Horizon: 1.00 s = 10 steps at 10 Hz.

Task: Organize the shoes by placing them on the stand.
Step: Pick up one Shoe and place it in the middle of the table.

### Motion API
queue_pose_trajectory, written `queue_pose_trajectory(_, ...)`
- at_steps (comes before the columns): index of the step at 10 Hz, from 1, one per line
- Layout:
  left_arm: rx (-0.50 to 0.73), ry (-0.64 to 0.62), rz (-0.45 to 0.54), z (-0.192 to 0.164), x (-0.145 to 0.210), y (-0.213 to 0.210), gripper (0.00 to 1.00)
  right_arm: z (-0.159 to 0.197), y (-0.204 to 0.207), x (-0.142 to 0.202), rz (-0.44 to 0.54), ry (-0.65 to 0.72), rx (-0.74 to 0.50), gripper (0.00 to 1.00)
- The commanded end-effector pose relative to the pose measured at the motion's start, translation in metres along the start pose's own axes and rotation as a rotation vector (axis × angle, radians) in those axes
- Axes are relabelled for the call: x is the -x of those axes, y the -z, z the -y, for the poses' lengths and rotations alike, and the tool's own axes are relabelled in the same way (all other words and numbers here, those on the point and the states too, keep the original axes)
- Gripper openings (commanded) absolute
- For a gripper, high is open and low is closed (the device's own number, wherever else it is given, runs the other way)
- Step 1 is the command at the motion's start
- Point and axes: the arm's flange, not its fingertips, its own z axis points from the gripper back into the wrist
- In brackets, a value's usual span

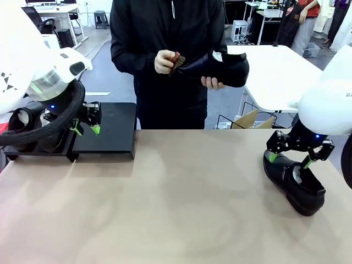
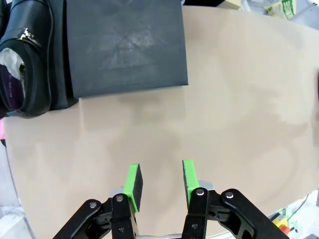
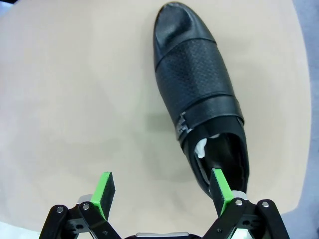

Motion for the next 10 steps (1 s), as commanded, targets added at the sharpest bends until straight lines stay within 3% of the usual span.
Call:
queue_pose_trajectory(1,0.019,-0.007,0.009,-0.003,0.001,0.0,0.45,0.006,0.008,-0.002,-0.037,-0.129,0.136,1.0)
queue_pose_trajectory(4,0.019,-0.007,0.009,-0.003,0.001,0.0,0.45,0.027,0.019,-0.016,-0.03,-0.17,0.12,1.0)
queue_pose_trajectory(5,0.019,-0.007,0.009,-0.003,0.001,0.0,0.45,0.031,0.007,-0.029,-0.037,0.058,-0.088,1.0)
queue_pose_trajectory(6,0.019,-0.007,0.009,-0.003,0.001,0.0,0.45,0.014,0.025,-0.001,-0.059,-0.156,0.139,1.0)
queue_pose_trajectory(9,0.019,-0.007,0.009,-0.003,0.001,0.0,0.45,0.022,0.021,-0.01,-0.061,-0.104,0.087,1.0)
queue_pose_trajectory(10,0.019,-0.007,0.009,-0.003,0.001,0.0,0.45,0.013,0.02,-0.02,-0.039,-0.189,0.178,1.0)
